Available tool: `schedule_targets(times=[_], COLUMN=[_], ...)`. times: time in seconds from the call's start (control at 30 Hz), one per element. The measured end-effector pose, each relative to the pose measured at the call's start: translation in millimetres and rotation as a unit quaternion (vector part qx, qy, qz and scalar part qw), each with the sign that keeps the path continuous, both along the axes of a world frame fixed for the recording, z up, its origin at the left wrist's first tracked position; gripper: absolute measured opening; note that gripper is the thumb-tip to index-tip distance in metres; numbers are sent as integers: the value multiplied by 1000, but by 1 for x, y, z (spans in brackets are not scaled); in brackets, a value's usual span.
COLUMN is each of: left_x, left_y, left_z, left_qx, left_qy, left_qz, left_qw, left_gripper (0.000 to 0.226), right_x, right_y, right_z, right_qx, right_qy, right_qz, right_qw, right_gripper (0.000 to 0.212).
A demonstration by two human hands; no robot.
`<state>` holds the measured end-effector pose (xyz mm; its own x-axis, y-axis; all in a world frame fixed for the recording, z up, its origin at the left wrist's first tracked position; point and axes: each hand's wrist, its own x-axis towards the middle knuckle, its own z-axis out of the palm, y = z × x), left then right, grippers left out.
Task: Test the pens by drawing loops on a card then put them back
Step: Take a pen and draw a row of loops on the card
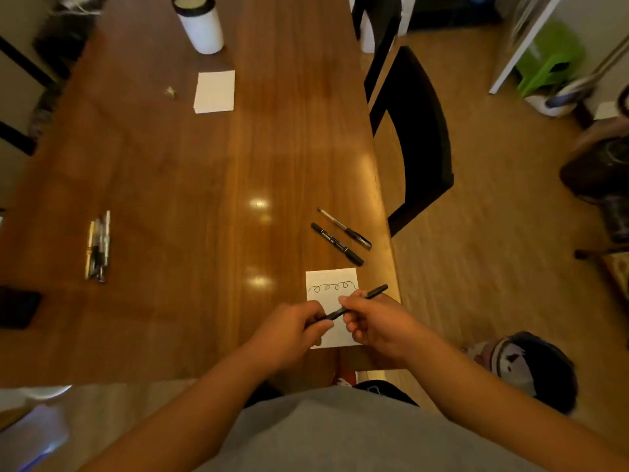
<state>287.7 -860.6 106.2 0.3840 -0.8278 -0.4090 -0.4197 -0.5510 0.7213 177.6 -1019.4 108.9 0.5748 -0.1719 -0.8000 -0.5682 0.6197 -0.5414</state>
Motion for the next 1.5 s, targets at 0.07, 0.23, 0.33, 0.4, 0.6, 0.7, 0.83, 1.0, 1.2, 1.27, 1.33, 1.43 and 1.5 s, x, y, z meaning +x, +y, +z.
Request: schedule_targets(times=[0.07,0.23,0.33,0.4,0.6,0.7,0.83,1.0,1.2,1.27,1.33,1.43,1.5], left_x=[0,10,24,41,72,64,41,12,-1,-2,-2,-3,-4], left_y=[2,1,4,12,47,46,32,16,11,10,9,9,9], left_z=[3,11,15,16,-2,-11,-25,-47,-68,-70,-70,-68,-68], left_qx=[-10,-25,-14,-3,44,68,41,-27,-25,-25,-35,-45,-48], left_qy=[58,186,242,271,166,80,-96,-201,-242,-246,-246,-246,-248], left_qz=[38,87,87,114,112,60,-79,-238,-291,-289,-286,-280,-274], left_qw=[998,978,966,956,979,993,991,950,925,925,926,927,928], left_gripper=[13,16,24,31,26,19,21,35,38,38,37,36,35], right_x=[4,14,17,13,-5,2,13,19,24,25,25,26,27], right_y=[-1,-6,-7,-18,-38,-16,8,26,27,24,22,23,23], right_z=[3,6,6,5,5,0,-10,-26,-34,-36,-38,-39,-41], right_qx=[10,12,22,44,-143,-277,-339,-382,-403,-407,-412,-420,-425], right_qy=[-3,-12,-25,-35,22,26,-3,-19,-34,-33,-34,-31,-31], right_qz=[5,10,-16,-92,-63,-12,-5,43,75,85,97,126,143], right_qw=[1000,1000,999,994,987,960,941,923,912,909,905,898,893], right_gripper=[15,16,19,26,12,11,9,12,13,14,16,19,18])
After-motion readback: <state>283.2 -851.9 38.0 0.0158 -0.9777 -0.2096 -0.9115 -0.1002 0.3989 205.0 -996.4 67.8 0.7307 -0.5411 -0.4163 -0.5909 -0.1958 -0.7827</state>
